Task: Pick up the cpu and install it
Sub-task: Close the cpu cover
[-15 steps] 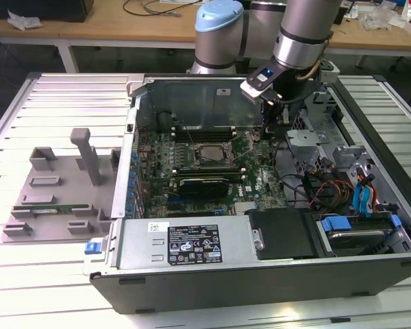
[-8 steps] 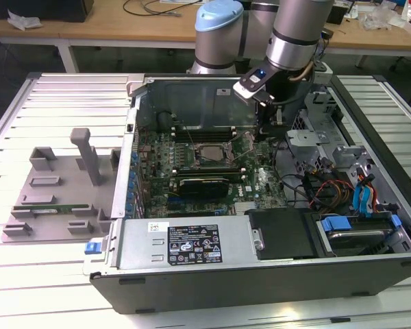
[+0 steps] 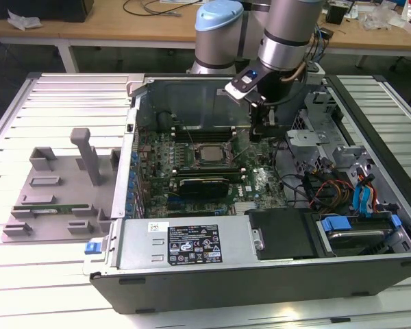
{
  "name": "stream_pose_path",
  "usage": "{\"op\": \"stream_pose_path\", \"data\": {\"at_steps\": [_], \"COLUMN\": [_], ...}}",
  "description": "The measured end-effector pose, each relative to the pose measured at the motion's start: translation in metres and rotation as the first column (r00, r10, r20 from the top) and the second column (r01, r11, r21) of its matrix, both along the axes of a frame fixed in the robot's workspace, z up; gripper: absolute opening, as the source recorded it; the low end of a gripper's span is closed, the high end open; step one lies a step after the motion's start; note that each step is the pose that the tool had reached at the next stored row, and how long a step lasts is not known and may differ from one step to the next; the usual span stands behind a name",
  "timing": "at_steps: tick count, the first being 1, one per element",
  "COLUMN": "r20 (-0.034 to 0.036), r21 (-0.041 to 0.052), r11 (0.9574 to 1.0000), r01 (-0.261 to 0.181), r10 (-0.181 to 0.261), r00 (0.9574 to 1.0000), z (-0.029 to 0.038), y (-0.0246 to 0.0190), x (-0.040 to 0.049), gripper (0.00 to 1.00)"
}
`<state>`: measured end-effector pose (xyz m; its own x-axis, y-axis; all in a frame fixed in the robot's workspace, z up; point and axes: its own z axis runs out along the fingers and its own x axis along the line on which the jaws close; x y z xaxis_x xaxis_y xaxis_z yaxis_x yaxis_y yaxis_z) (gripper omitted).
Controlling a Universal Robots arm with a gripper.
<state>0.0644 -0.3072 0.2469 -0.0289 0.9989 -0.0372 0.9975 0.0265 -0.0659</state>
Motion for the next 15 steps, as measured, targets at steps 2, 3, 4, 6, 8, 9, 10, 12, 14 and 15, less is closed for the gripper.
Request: {"op": "stream_pose_path", "data": {"at_steps": [2, 3, 4, 6, 8, 9, 10, 12, 14, 15], "r20": [0.0000, 0.0000, 0.0000, 0.0000, 0.0000, 0.0000, 0.0000, 0.0000, 0.0000, 0.0000], "r21": [0.0000, 0.0000, 0.0000, 0.0000, 0.0000, 0.0000, 0.0000, 0.0000, 0.0000, 0.0000], "r11": [1.0000, 1.0000, 1.0000, 1.0000, 1.0000, 1.0000, 1.0000, 1.0000, 1.0000, 1.0000], "r01": [0.000, 0.000, 0.000, 0.000, 0.000, 0.000, 0.000, 0.000, 0.000, 0.000], "r10": [0.000, 0.000, 0.000, 0.000, 0.000, 0.000, 0.000, 0.000, 0.000, 0.000], "r00": [1.0000, 1.0000, 1.0000, 1.0000, 1.0000, 1.0000, 1.0000, 1.0000, 1.0000, 1.0000], "z": [-0.0002, -0.0003, -0.0004, -0.0006, -0.0009, -0.0009, -0.0011, -0.0013, -0.0016, -0.0017], "y": [0.0000, 0.0000, 0.0000, 0.0000, 0.0000, 0.0000, 0.0000, 0.0000, 0.0000, 0.0000], "x": [-0.0019, -0.0027, -0.0034, -0.0048, -0.0062, -0.0068, -0.0073, -0.0083, -0.0099, -0.0105], "gripper": [0.11, 0.11, 0.11, 0.11, 0.11, 0.11, 0.11, 0.11, 0.11, 0.11]}}
